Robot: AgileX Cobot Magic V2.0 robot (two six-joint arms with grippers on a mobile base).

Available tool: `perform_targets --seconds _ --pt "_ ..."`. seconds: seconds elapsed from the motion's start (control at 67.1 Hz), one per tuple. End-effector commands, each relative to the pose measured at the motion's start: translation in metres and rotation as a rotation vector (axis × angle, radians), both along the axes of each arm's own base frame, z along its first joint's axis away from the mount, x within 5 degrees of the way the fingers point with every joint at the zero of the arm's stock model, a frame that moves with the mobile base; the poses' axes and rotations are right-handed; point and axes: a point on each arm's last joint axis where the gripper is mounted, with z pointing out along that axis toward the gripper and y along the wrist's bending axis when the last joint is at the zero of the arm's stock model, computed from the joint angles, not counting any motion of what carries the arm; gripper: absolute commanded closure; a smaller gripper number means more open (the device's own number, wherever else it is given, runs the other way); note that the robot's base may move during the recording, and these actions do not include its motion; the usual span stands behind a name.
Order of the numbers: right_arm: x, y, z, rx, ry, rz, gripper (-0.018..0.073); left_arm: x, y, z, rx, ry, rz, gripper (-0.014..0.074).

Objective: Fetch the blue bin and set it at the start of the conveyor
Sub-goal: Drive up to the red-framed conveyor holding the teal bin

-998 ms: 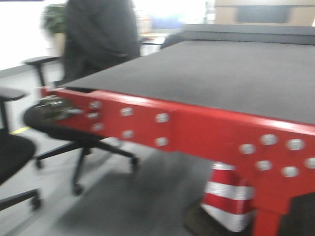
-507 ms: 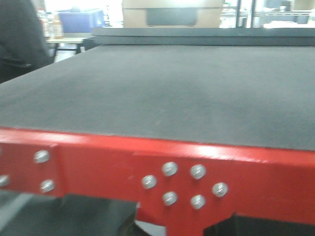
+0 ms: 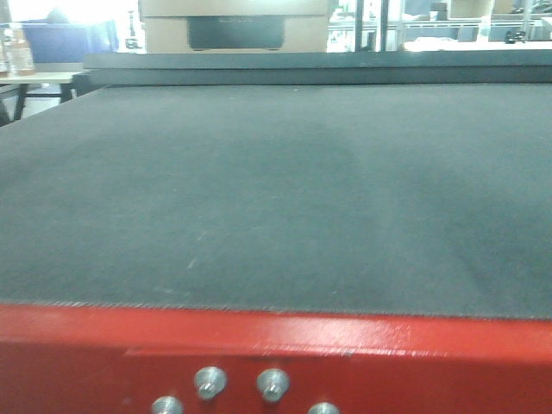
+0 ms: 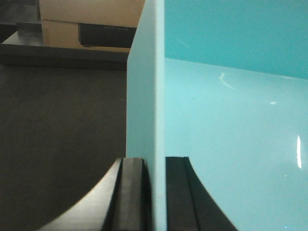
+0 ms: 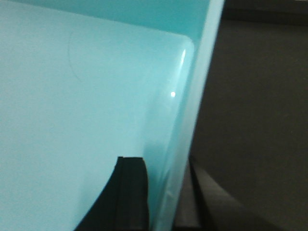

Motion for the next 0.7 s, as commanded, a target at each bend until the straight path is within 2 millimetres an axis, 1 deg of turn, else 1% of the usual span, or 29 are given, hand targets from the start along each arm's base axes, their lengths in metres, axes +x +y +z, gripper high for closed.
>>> perform_targets --seconds 0.0,0.685 --pt "-0.0020 -0.0026 0.0087 -0.007 -0.061 0.003 0.0711 -0.0060 -0.0008 0.0135 -0.079 -0.064 -0.008 0.0708" --pt "-0.0020 -0.0026 0.0087 -0.007 -0.061 0.003 0.0711 -0.0060 -0.0008 0.0135 -0.079 -0.064 -0.008 0.0708"
